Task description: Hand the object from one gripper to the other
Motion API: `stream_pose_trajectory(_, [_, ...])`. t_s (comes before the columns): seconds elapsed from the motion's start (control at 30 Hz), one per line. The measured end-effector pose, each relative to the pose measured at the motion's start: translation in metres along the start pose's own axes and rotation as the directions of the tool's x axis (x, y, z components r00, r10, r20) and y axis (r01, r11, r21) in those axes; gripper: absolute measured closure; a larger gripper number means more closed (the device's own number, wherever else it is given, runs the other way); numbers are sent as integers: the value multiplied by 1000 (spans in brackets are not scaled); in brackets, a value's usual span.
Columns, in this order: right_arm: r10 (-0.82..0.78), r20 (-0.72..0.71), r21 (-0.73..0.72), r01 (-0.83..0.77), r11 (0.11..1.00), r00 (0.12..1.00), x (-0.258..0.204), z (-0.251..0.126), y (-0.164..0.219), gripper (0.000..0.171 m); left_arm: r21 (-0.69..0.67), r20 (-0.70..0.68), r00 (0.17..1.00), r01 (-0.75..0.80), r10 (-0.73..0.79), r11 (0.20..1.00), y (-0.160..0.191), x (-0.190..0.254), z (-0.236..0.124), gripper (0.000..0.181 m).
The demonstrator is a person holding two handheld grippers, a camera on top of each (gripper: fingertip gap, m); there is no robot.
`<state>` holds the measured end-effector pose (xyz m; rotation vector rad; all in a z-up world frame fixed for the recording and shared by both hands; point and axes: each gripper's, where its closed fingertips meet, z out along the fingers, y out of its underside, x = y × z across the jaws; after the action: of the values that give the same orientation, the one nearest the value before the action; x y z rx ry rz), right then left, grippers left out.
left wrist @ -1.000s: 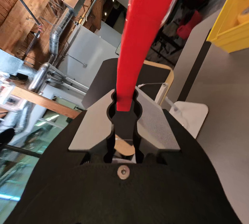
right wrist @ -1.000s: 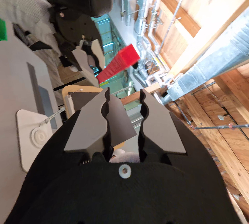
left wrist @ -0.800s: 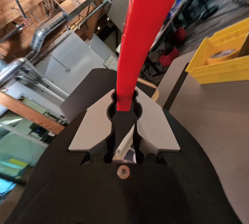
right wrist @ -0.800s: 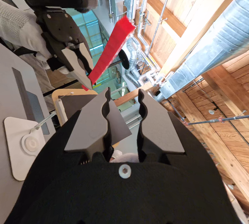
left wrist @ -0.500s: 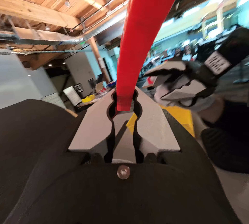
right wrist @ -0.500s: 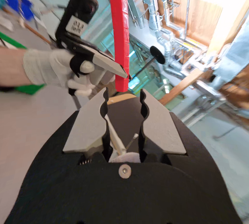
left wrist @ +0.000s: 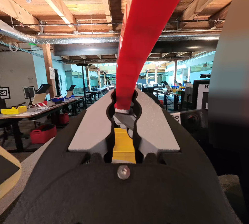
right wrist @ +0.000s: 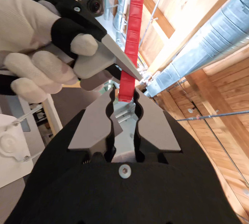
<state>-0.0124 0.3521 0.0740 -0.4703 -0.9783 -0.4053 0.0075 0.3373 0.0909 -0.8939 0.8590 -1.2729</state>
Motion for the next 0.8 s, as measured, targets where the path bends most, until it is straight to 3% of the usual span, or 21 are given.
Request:
stream_pose_trajectory(0.27, [77,54,-26,-76,997,996,5,-3,7,152,14,28,999,29,-29,999,3,-2,6,154])
stream_pose_trajectory(0.43, [84,112,-137,-69,988,990,8,-2,30,152,-101,197,968,-138,155,985,8,-21,3,134])
stream_pose_trajectory(0.53, [107,144,-216,-74,974,984,13,-4,47,151,-182,294,890,-305,347,935,3,-35,-8,141])
stream_pose_trajectory(0.6, [105,174,-278,-53,959,979,14,-6,60,151,-286,367,711,-527,599,800,-5,-42,-19,149])
stream_pose_trajectory(0.67, [118,217,-352,-35,935,969,13,-10,76,152,-444,379,339,-750,861,491,-13,-42,-27,143])
stream_pose_trajectory(0.73, [132,289,-409,-2,913,948,3,-15,89,152,-575,284,11,-798,959,179,-8,-39,-23,131])
stream_pose_trajectory(0.8, [169,333,-425,-12,905,928,-5,-18,93,152,-636,218,-120,-770,968,48,2,-43,-19,119])
